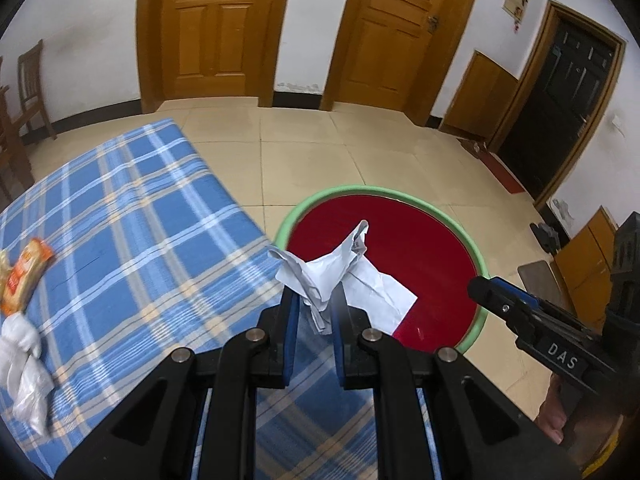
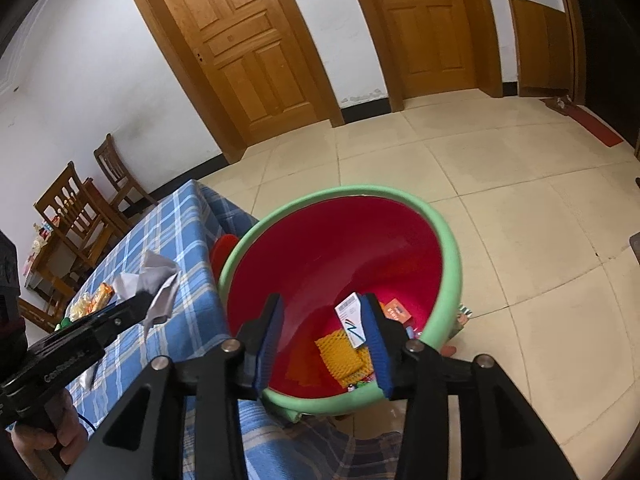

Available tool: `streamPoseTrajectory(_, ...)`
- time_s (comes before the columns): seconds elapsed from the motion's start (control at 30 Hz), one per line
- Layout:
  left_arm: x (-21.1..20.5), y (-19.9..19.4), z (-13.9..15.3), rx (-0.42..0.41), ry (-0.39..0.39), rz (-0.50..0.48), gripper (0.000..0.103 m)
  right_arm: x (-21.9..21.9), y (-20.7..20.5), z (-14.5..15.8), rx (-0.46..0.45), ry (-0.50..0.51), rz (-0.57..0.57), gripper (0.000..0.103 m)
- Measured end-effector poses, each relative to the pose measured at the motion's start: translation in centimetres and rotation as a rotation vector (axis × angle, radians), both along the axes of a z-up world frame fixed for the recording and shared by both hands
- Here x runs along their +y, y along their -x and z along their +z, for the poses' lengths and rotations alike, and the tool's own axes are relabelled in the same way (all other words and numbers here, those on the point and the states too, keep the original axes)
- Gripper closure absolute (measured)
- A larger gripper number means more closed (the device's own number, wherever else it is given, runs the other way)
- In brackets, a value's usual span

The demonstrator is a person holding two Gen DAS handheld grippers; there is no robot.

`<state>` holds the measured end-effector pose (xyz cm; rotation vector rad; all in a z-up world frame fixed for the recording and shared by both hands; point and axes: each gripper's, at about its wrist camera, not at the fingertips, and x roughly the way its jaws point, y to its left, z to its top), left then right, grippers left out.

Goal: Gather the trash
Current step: 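Carry the tissue paper over the bin and open the left tool, then move both tools back over the table toward the white cloth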

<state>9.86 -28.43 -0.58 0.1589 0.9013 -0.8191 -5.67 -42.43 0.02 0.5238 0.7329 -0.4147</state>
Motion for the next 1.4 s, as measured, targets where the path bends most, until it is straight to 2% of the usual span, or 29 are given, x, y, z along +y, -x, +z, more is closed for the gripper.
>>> streamPoseTrajectory(0.33, -2.8, 0.0, -0.5, 0.008, 0.002, -0.043, 0.087, -1.2, 0.6, -0.5, 0.010, -0.014, -0.036, 0.058)
streamPoseTrajectory(0.4, -2.8, 0.1, -0.4, 0.017, 0.004, -0.045, 0.079, -1.2, 0.5, -0.6, 0.011, -0.021, -0.036, 0.057)
streamPoseTrajectory(0.47, -2.8, 0.2, -0.2, 0.018, 0.010, -0.043, 0.067, -1.4, 0.5, -0.7, 0.013, -0.026, -0.034, 0.057)
streamPoseTrajectory(0.57, -2.6, 0.0, 0.0, 0.009, 0.011, -0.027, 0.059, -1.4, 0.6, -0.8, 0.013, -0.030, -0.034, 0.057)
streamPoseTrajectory(0.77, -1.7, 0.2, 0.1, 0.021, 0.018, -0.003, 0.058, -1.3, 0.9, -0.6, 0.010, -0.028, -0.034, 0.057)
streamPoseTrajectory(0.87, -0.9, 0.2, 0.2, 0.021, 0.021, 0.019, 0.053, -1.1, 0.9, -0.5, 0.004, -0.028, -0.027, 0.057)
streamPoseTrajectory(1.1, 1.8, 0.2, 0.6, 0.021, 0.028, 0.093, 0.052, -0.4, 0.6, -0.2, -0.010, -0.034, 0.001, 0.044)
streamPoseTrajectory(1.4, 5.8, -0.3, 1.3, 0.005, 0.042, 0.188, 0.052, 1.0, -0.1, 0.1, -0.008, -0.040, 0.036, 0.038)
